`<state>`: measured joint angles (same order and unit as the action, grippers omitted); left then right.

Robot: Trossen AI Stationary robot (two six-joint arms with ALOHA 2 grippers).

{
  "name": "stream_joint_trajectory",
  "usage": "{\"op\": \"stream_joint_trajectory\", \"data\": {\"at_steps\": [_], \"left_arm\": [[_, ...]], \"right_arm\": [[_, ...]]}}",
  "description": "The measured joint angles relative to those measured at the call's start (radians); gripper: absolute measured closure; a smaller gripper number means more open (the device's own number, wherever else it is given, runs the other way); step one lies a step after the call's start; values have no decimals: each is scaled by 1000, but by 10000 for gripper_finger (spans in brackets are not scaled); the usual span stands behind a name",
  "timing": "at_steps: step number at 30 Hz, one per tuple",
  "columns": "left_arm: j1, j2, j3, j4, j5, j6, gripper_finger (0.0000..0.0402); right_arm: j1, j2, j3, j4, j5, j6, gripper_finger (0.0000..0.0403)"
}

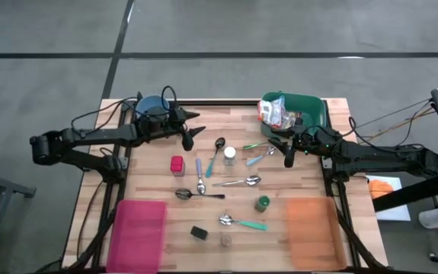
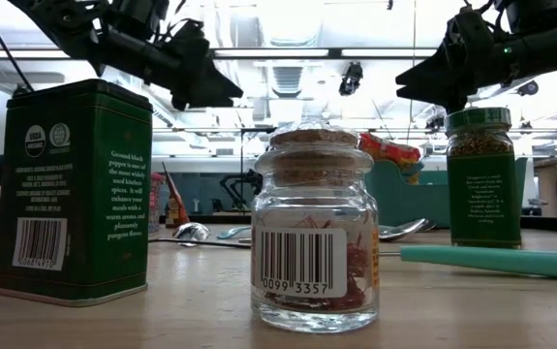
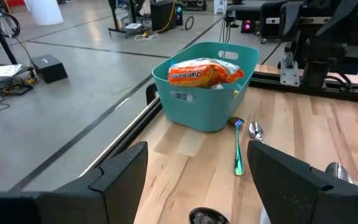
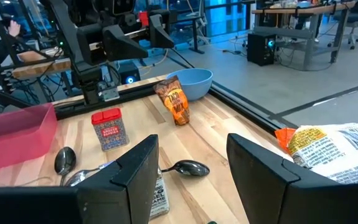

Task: Pick & Place Food Item
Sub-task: Put the orange noodle pack into the green bin

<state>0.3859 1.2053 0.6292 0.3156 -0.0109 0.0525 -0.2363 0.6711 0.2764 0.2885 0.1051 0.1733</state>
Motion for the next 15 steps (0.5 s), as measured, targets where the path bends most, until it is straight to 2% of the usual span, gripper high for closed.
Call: {"op": "stream_joint_trajectory", "data": {"at_steps": [11, 15], "left_arm": [[0, 0, 0, -99, 0, 0, 126], [0, 0, 0, -138, 0, -2, 126]], "right_arm": [[0, 0, 0, 0, 0, 14, 216], [0, 0, 0, 15, 1, 203, 216]]}}
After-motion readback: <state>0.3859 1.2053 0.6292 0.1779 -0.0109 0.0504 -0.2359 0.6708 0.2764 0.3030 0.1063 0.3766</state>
